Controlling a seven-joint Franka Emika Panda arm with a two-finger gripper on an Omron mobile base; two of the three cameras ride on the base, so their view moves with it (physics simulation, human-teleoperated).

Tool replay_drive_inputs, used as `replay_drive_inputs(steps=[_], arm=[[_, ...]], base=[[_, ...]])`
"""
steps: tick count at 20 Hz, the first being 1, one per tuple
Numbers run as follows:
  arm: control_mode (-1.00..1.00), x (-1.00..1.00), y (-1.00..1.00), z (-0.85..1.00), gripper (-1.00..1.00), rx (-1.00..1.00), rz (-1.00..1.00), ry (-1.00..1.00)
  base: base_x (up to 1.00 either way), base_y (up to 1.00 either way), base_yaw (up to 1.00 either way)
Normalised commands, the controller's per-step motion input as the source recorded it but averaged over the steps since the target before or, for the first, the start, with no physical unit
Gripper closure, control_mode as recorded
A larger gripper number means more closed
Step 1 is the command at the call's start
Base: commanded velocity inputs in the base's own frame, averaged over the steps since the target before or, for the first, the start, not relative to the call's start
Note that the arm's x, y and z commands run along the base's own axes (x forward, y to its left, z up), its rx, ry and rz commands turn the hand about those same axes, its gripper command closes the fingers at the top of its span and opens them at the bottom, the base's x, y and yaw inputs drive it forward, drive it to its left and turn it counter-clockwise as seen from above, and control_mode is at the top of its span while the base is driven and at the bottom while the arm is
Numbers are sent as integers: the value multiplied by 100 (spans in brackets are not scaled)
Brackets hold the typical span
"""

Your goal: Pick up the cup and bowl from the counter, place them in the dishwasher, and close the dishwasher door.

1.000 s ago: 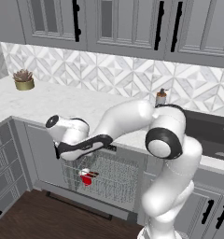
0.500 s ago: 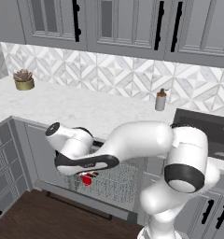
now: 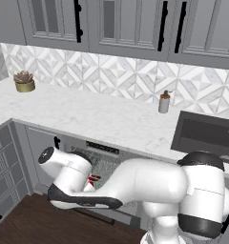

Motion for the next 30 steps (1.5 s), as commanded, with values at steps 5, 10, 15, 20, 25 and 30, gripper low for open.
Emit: replay_drive_inputs(steps=[5, 10, 15, 20, 25, 30], arm=[[-100, -28, 38, -66, -100, -22, 0, -4], [-100, -4, 79, -79, -100, -38, 0, -6], [-100, 0, 75, -85, -100, -34, 0, -10], [-100, 0, 29, -60, -100, -22, 0, -4], [-100, 2, 3, -38, -100, -12, 0, -6], [-100, 17, -2, -59, -100, -15, 0, -10]], base=[[0, 0, 0], [0, 0, 0], [0, 0, 0], [0, 0, 0], [0, 0, 0], [0, 0, 0]])
